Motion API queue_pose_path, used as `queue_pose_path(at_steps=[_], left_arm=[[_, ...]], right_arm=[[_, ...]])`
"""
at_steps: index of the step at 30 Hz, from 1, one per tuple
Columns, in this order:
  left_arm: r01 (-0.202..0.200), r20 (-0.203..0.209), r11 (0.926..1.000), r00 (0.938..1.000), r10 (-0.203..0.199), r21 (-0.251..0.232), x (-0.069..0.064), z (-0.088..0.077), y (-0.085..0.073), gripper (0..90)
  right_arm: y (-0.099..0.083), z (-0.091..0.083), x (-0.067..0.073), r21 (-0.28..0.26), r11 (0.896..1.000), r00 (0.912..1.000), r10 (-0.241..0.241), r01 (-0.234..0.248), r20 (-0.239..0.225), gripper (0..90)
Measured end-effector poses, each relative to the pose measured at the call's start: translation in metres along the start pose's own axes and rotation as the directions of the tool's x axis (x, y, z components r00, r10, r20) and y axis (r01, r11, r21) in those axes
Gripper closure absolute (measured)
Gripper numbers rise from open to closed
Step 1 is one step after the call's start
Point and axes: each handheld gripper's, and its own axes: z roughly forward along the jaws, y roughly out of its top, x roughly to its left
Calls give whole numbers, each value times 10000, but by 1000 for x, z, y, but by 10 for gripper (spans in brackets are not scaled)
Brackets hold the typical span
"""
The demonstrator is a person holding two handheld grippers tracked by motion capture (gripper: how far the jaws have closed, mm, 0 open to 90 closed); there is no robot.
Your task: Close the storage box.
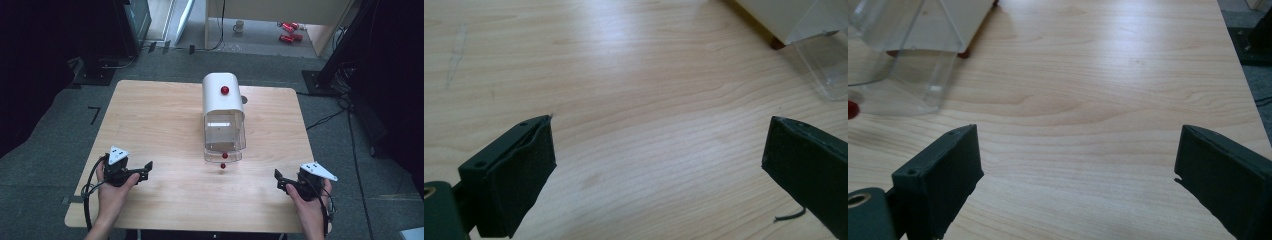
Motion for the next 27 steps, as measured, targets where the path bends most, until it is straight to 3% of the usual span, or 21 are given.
queue_pose_path(at_steps=[15, 19, 21, 27], left_arm=[[-444, 635, 9946, 9967, 505, -940, -36, 7, 60, 10], [-668, 785, 9914, 9940, 759, -1128, -48, 10, 77, 10], [-780, 802, 9886, 9928, 888, -1287, -54, 12, 85, 86], [-971, 1006, 9840, 9885, 1128, -1494, -72, 20, 107, 86]], right_arm=[[32, -7, 23, -416, 9987, 9951, -327, 289, -930, 84], [41, -3, 34, -492, 9977, 9918, -531, 477, -1159, 85], [48, 0, 44, -536, 9969, 9884, -641, 572, -1374, 87], [64, 4, 66, -737, 9938, 9808, -949, 833, -1702, 87]])
